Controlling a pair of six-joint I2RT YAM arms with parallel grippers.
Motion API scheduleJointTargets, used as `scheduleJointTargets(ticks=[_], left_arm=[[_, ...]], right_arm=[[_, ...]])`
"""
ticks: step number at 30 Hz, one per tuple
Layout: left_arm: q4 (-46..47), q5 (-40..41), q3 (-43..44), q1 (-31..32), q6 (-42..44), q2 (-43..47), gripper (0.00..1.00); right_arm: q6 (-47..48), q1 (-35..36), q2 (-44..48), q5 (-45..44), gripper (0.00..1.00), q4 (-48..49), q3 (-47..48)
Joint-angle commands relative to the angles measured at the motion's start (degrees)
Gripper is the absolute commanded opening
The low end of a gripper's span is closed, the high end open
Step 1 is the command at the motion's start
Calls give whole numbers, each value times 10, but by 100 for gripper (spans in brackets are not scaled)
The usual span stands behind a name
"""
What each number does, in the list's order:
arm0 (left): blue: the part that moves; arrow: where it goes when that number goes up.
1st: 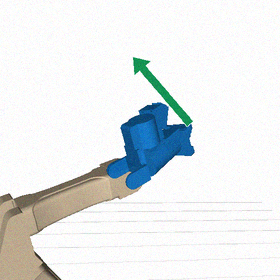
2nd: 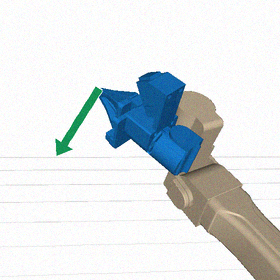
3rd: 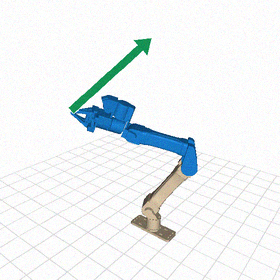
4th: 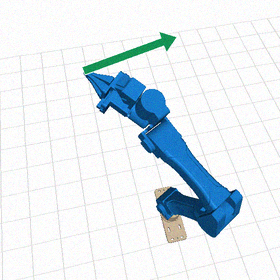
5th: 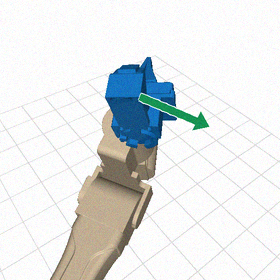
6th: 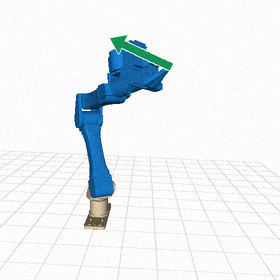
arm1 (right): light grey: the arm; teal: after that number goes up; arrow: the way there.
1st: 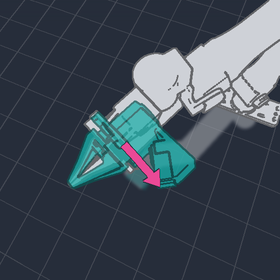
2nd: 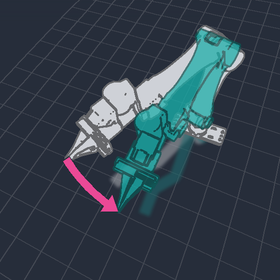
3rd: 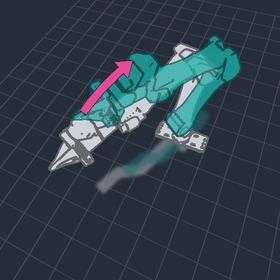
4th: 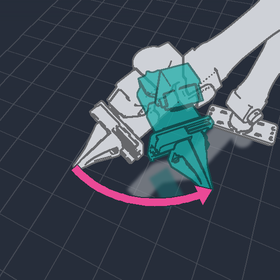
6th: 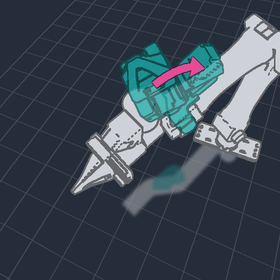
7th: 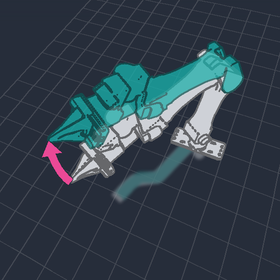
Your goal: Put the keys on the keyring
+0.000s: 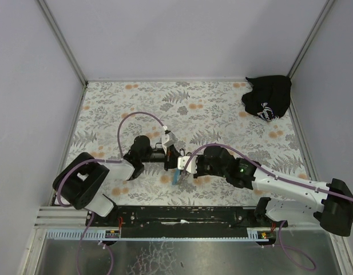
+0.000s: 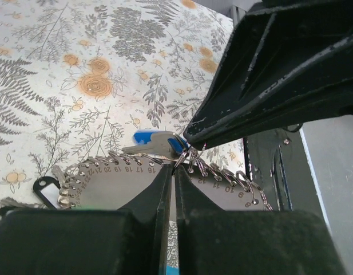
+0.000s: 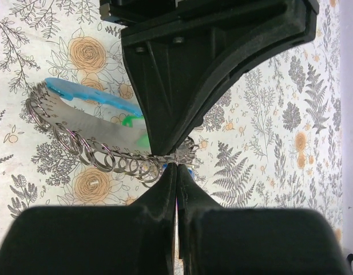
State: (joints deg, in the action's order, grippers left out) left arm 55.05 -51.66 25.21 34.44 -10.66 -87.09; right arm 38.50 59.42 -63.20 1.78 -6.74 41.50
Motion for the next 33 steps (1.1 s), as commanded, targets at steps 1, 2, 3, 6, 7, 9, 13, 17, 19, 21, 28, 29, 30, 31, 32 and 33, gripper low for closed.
scheduleJointTargets(ticks=[1,2,3,6,7,9,13,17,19,21,28,29,30,31,32,33], left_arm=[[69,93,-22,4,-68,23,0],[73,106,-26,4,-81,26,0],[82,119,-31,4,-94,29,0],[132,154,-51,5,-146,34,0],[147,167,-57,5,-163,35,0],[171,196,-69,6,-189,37,0],[199,243,-87,22,-209,45,0],[214,272,-108,26,-216,67,0],[182,276,-109,26,-204,85,0],[147,280,-107,29,-187,104,0],[76,300,-110,35,-146,152,0],[66,306,-109,35,-140,156,0],[56,310,-108,35,-135,161,0],[45,312,-106,36,-129,164,0],[32,316,-104,36,-123,169,0],[19,322,-103,37,-117,174,0]], right_arm=[[-24,4,14,-4,0,49,-10],[-27,5,14,-2,0,52,-13],[-29,5,13,-1,0,56,-16],[-35,5,12,1,0,68,-27],[-36,5,12,2,0,71,-29],[-40,5,11,5,0,81,-36],[-46,5,5,9,0,97,-43],[-56,5,-4,-7,0,113,-47],[-77,5,-8,-50,0,135,-55],[-92,5,-12,-97,0,147,-57],[-112,5,-5,-93,0,200,-70],[-112,5,-8,-90,0,202,-67],[-114,4,-12,-89,0,202,-64],[-118,5,-16,-93,0,202,-60],[-121,4,-20,-99,0,203,-57],[-125,5,-21,-107,0,205,-55]])
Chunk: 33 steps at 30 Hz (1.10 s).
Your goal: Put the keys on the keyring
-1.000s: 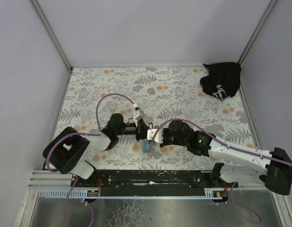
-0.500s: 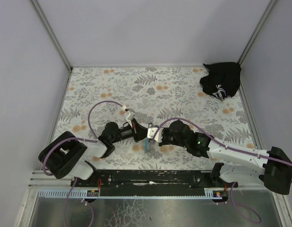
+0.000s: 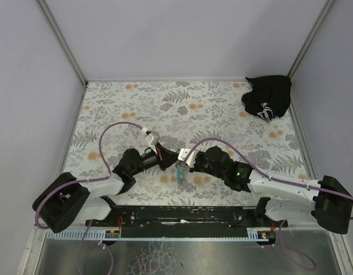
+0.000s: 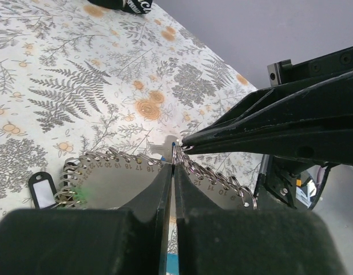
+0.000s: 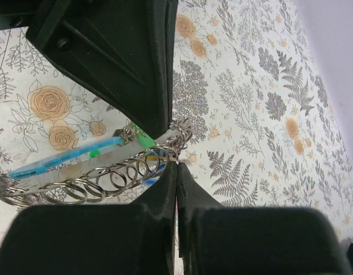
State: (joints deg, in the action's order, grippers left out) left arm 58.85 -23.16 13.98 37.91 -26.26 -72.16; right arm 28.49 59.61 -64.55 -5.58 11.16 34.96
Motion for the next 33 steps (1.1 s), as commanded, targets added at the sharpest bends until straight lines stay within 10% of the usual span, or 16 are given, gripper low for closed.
scheduleJointTargets(ticks=[1,20,28,30,33], left_arm=[[-32,42,12,2,44,30,0],[-214,118,93,1,149,72,0],[-285,139,138,1,174,47,0],[-294,140,149,2,178,39,0],[-297,137,164,1,181,26,0]], right_arm=[[-28,3,-8,-45,0,33,7],[-51,2,-68,-90,1,95,22],[-92,1,-50,-213,27,146,-13],[-102,-3,-28,-238,60,149,-28],[-120,-6,2,-253,67,129,-41]])
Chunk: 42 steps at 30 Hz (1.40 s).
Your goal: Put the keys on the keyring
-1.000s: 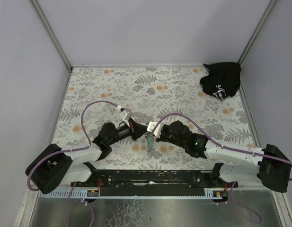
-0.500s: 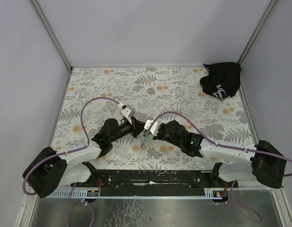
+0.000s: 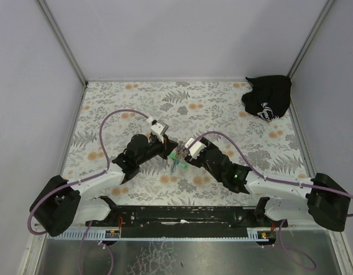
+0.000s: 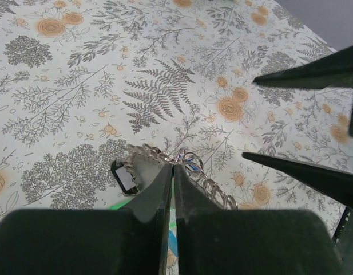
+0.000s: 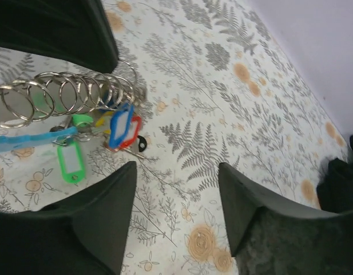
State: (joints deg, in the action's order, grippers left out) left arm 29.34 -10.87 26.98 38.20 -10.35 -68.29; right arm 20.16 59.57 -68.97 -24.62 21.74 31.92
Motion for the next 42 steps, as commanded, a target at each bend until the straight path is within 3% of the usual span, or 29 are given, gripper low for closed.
scheduleJointTargets(ticks=[1,3,6,16,20,27,30,39,40,41,42], left_arm=[[-3,13,40,-1,23,-20,0],[-9,7,63,-1,23,-41,0],[-11,-1,93,5,24,-70,0],[-31,7,216,46,-2,-245,0],[-34,27,224,51,-26,-260,6],[-37,74,159,38,-65,-186,34],[-50,83,129,18,-88,-139,40],[-150,174,13,-55,-158,115,62],[-170,189,7,-57,-163,147,74],[-193,206,3,-58,-170,180,97],[-217,219,-1,-58,-174,210,100]], right_arm=[[-46,-5,56,-68,74,14,-14],[-67,-5,83,-79,87,-3,-24],[-99,-4,127,-95,98,-17,-46],[-166,-5,265,-84,99,-88,-89],[-180,-5,289,-86,99,-120,-92],[-190,-5,310,-95,99,-134,-102],[-194,-5,313,-107,99,-148,-99],[-216,-5,362,-169,99,-213,-91],[-219,-5,372,-173,99,-217,-92],[-219,-5,382,-177,99,-218,-94],[-221,-5,391,-182,99,-222,-95]])
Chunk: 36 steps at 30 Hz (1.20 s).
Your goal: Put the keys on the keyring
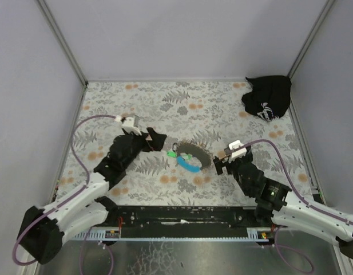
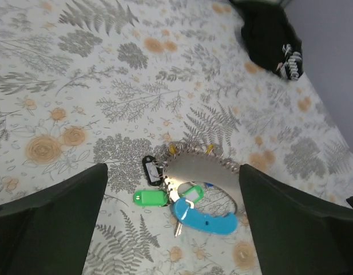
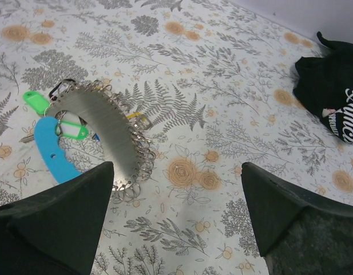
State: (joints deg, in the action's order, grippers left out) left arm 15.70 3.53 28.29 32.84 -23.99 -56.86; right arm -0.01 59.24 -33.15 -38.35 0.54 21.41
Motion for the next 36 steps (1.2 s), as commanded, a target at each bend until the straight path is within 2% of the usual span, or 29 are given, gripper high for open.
scheduleJointTargets(ticks=[1,6,12,19,24,36], left_arm=[[-102,87,-16,-4,-39,128,100],[-202,146,-16,-6,-59,264,100],[-260,187,-12,-6,-104,359,100],[-385,191,69,-6,-138,348,100],[-452,166,128,-6,-116,322,100],[-432,128,107,-6,-94,323,100]], right_arm=[[-23,-2,39,-46,99,-16,9],[-36,-2,73,-52,99,-35,3],[-37,-1,112,-63,99,-28,-10],[-37,-2,149,-71,99,-9,-31],[-38,-2,151,-73,99,-7,-33],[-50,-1,152,-63,99,-20,-28]])
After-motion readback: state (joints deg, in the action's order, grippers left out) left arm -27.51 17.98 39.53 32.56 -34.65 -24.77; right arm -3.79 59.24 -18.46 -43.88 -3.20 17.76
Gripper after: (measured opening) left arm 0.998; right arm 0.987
